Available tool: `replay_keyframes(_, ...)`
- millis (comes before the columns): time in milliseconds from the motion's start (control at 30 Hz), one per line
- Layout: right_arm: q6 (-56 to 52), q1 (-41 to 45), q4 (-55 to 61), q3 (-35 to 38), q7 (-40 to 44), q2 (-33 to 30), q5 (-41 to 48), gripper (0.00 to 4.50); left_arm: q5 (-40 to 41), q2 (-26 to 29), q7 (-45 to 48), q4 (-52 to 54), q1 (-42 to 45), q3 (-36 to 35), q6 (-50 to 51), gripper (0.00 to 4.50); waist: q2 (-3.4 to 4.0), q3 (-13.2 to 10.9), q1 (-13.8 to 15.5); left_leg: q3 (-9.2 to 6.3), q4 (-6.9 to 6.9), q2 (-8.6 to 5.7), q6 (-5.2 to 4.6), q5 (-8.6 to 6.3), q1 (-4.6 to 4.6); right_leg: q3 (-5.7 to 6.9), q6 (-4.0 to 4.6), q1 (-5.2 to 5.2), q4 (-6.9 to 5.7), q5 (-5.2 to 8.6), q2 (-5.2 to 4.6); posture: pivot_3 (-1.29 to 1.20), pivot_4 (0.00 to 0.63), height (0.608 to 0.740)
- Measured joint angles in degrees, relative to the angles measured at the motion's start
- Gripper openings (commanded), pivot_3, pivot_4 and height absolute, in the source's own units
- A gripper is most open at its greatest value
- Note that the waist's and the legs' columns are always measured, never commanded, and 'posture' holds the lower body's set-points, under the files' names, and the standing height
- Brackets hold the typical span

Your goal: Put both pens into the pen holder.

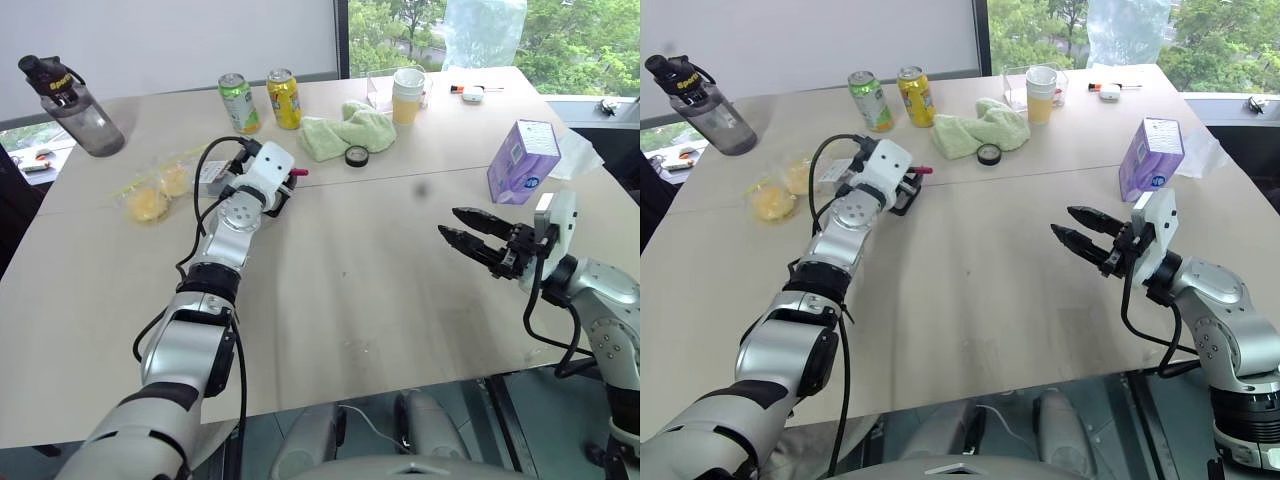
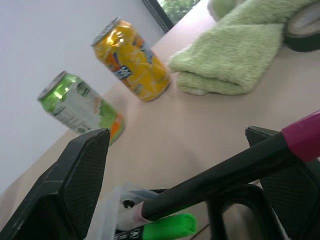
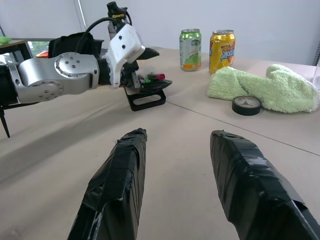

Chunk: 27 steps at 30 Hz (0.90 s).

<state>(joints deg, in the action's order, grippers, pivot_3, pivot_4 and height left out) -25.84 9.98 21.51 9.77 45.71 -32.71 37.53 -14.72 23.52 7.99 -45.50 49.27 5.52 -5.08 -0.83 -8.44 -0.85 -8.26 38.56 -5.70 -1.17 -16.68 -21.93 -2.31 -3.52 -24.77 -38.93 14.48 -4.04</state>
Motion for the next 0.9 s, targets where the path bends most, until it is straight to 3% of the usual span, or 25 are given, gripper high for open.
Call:
replay_keyframes(267,-0.23,0.13,0.04,0.0,-0.79,0.0,-0.03,2.17,-9.07,4.94,-3.68,-1.28,0.03,5.89,-0.34,4.49,0.0,0.0,0.05,0.0,0.0,0.0,0.0,0.0,0.0,0.0,0.0,0.0,0.0,0.0,0.0,0.0,0.15,0.74)
replay_keyframes(600,-1.03,0.73,0.57,-0.07,-1.77,-0.01,0.12,2.17,-18.15,7.06,-6.71,-2.76,1.94,11.81,1.12,4.49,0.0,0.0,0.06,0.01,0.0,-0.01,0.0,0.0,0.0,0.0,0.0,0.0,-0.01,0.0,0.0,0.0,0.15,0.74)
replay_keyframes(900,-1.86,1.33,1.23,-0.3,-2.64,0.0,0.25,2.17,-19.45,7.38,-6.51,-2.52,2.14,12.77,1.05,4.49,0.0,0.0,0.07,0.01,0.0,-0.01,0.0,0.0,0.0,0.0,0.0,0.0,-0.01,0.0,0.0,0.0,0.15,0.74)
